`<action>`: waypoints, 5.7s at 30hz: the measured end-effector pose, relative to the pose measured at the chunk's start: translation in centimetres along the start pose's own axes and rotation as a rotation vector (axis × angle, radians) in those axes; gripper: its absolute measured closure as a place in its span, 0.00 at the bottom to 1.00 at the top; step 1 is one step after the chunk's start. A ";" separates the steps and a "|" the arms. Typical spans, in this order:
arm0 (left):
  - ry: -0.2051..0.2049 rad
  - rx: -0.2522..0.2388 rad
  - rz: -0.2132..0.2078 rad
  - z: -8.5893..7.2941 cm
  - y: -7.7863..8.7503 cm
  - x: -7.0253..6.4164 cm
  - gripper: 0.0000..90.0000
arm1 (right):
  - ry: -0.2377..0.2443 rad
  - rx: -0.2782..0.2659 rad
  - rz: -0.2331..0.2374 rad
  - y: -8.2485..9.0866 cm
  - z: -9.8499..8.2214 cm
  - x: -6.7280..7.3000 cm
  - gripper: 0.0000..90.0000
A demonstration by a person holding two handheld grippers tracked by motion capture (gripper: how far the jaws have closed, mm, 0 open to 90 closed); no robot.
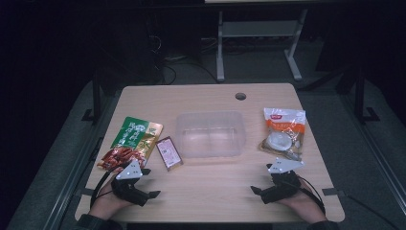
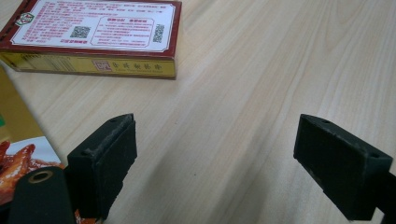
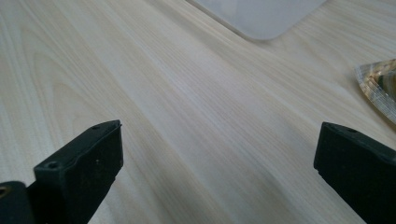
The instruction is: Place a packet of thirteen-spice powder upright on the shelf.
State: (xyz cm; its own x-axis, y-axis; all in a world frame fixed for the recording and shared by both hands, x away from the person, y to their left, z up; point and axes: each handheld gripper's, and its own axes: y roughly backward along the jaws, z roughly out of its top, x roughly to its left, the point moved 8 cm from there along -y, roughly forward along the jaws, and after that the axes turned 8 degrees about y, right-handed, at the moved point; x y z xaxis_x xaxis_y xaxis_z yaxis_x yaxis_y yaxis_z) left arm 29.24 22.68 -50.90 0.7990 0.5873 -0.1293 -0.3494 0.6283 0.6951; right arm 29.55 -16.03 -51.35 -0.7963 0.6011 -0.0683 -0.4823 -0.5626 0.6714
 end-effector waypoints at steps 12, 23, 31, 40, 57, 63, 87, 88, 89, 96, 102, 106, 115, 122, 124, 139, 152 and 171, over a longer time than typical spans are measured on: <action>0.059 -0.022 0.008 0.8 0.6 1.0 0.16 | 0.001 -0.003 0.006 -0.3 0.2 0.1 0.01; 0.115 -0.058 0.036 2.2 1.1 3.0 0.22 | -0.003 0.001 0.018 -0.5 0.2 0.1 0.01; 0.123 -0.076 0.064 3.6 1.8 4.6 0.26 | -0.003 -0.017 0.018 -0.2 0.4 0.3 0.01; 0.104 -0.087 0.088 5.4 1.9 6.0 0.34 | -0.003 -0.019 0.014 -0.2 0.5 0.4 0.01; 0.114 -0.051 0.104 7.6 -0.5 9.0 0.86 | -0.004 -0.008 0.022 -0.4 0.3 0.3 0.01; 0.125 -0.025 0.128 8.0 -1.5 10.1 1.00 | -0.004 -0.002 0.019 -0.4 0.1 0.2 0.01; 0.192 0.035 0.151 7.6 -5.4 13.6 1.00 | -0.024 -0.010 0.016 -0.7 0.1 -0.1 0.01; 0.198 0.038 0.145 7.6 -5.4 13.6 1.00 | -0.023 -0.011 0.015 -0.7 0.1 -0.2 0.01; 0.200 0.044 0.143 7.5 -5.5 13.6 1.00 | -0.022 -0.012 0.015 -0.7 0.1 -0.2 0.01; 0.206 0.057 0.115 6.9 -5.3 12.4 1.00 | -0.022 -0.016 0.011 -0.6 0.2 -0.1 0.01; 0.198 0.079 0.088 6.2 -5.0 10.9 1.00 | -0.014 -0.021 0.011 -0.5 0.3 -0.2 0.01; 0.189 0.096 0.066 5.8 -5.2 10.1 1.00 | -0.018 -0.026 0.011 -0.5 0.5 -0.2 0.01; 0.148 0.119 0.019 5.6 -5.2 6.9 1.00 | 0.004 -0.027 0.017 -0.5 0.6 0.1 0.01; 0.121 0.144 -0.015 4.9 -5.1 4.6 1.00 | 0.008 -0.032 0.017 -0.4 0.6 0.1 0.01; 0.115 0.140 -0.031 4.8 -4.8 4.2 1.00 | 0.007 -0.030 0.017 -0.4 0.6 0.1 0.01; 0.079 0.151 -0.139 4.7 -5.2 0.0 1.00 | 0.005 -0.026 0.023 -0.4 0.6 0.2 0.01; -0.010 0.171 -0.222 5.5 -6.8 -3.3 1.00 | 0.013 -0.023 0.040 -0.5 0.6 0.4 0.01; 0.006 0.109 -0.200 5.5 -5.7 -3.2 0.70 | 0.058 -0.022 0.117 -0.2 1.4 1.1 0.01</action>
State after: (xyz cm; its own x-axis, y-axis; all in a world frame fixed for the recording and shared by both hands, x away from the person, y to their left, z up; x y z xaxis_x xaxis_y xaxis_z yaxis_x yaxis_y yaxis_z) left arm 31.38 14.43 -50.54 0.8438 0.4601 -0.2760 -0.1292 0.6735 0.7278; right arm 29.24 -14.45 -50.52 -0.8669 0.4973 -0.0336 -0.3924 -0.6393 0.6613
